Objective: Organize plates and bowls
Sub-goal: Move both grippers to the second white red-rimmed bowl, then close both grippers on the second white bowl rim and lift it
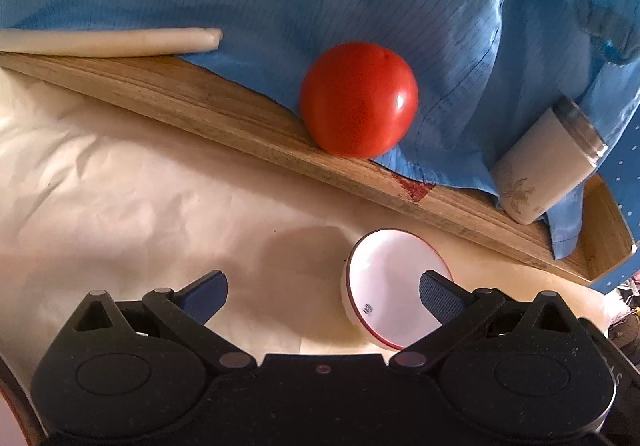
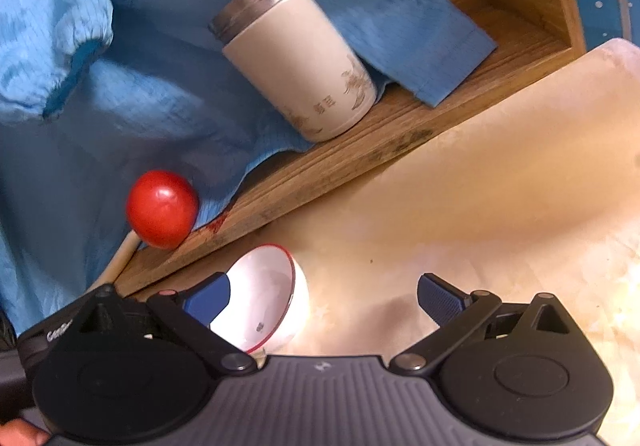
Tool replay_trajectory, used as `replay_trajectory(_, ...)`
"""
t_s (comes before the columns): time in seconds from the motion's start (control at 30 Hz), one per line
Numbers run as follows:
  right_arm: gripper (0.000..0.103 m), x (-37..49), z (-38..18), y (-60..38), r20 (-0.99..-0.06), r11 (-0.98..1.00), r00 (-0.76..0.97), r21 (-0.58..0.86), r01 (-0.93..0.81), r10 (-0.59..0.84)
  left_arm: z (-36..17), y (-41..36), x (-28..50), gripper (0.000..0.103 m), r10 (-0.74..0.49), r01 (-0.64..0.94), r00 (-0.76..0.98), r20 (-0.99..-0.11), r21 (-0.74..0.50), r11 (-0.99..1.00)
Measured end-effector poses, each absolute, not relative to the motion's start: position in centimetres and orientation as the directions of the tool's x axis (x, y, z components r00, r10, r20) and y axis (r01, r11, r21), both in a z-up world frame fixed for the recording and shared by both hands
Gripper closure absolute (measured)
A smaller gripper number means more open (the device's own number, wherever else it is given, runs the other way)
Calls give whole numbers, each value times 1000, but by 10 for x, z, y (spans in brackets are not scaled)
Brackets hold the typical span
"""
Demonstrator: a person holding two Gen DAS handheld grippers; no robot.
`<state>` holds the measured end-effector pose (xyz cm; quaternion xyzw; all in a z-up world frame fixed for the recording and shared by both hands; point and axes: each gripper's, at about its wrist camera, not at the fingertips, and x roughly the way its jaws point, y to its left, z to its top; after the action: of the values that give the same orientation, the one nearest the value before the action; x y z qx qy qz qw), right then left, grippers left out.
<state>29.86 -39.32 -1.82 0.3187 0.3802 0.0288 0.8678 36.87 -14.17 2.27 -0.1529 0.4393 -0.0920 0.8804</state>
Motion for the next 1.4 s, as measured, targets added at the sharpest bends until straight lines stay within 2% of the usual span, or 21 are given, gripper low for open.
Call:
replay_trajectory(0.1,6,300,-20,-389,-641,798,706,575,182,301,18,-142,373,4,-295,7,576,-762,-356,934)
replay_trajectory(0.23,18,303,-23,-385,-637,793,704,584,174,314,12,-143,378,9,-312,6,561,-767,-373,928)
replay_trajectory(0.4,27,305,-23,-386,-623,779,707,605,164,335,5,-146,382,21,-325,5,547,-772,-385,923)
replay_trajectory(0.63,45,308,-25,-383,-605,767,705,627,136,370,2,-145,385,34,-324,1,549,-771,-387,922)
replay_trajectory(0.97,76,307,-29,-385,-592,747,700,653,127,399,4,-155,386,66,-372,52,529,-762,-409,911)
replay_trajectory(1.07,81,307,-31,-387,-590,740,697,661,125,409,5,-159,386,78,-376,79,525,-764,-396,915)
replay_trajectory(1.17,83,308,-34,-387,-587,733,694,668,125,417,4,-158,384,85,-379,84,523,-764,-396,914)
replay_trajectory(1.4,84,307,-35,-387,-586,731,694,671,127,418,5,-157,380,89,-369,88,535,-760,-384,919)
